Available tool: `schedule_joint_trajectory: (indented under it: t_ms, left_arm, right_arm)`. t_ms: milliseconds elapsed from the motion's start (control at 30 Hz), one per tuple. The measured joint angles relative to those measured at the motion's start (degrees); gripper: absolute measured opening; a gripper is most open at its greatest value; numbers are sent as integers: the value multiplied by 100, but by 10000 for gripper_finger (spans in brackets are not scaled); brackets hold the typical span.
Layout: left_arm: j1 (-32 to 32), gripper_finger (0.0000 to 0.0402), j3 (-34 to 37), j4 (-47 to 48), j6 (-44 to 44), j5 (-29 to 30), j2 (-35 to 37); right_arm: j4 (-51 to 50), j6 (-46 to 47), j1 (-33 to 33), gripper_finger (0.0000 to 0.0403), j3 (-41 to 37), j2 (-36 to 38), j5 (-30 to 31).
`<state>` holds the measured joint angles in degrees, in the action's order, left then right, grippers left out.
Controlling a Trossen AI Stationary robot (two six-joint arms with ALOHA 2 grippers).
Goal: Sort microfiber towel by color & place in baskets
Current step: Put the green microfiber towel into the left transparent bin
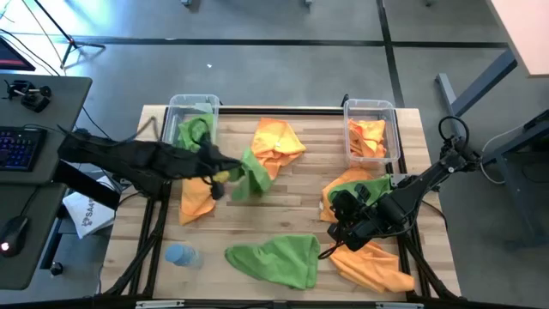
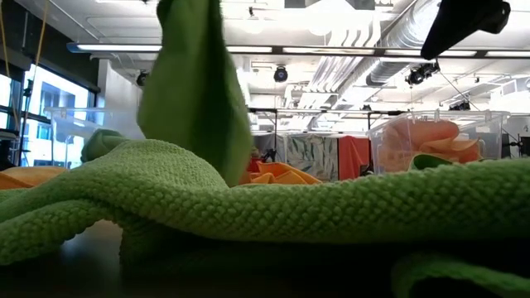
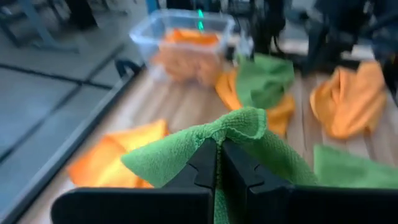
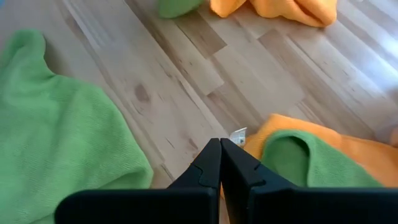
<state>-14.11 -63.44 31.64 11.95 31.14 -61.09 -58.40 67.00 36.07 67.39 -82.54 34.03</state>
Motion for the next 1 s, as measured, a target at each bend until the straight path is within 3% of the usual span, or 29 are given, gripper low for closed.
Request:
schedule_joint_trajectory:
  t_ms: [467,1000]
  left_arm:
    - [20,0,-2,-270,-1047,1593,1573]
    - [22,0,-4,-1558,-3382,2893,2652]
  right_arm:
    - [235,0,-2,0,-6,0,26]
    - [326,2,-2,0,-6,0,147]
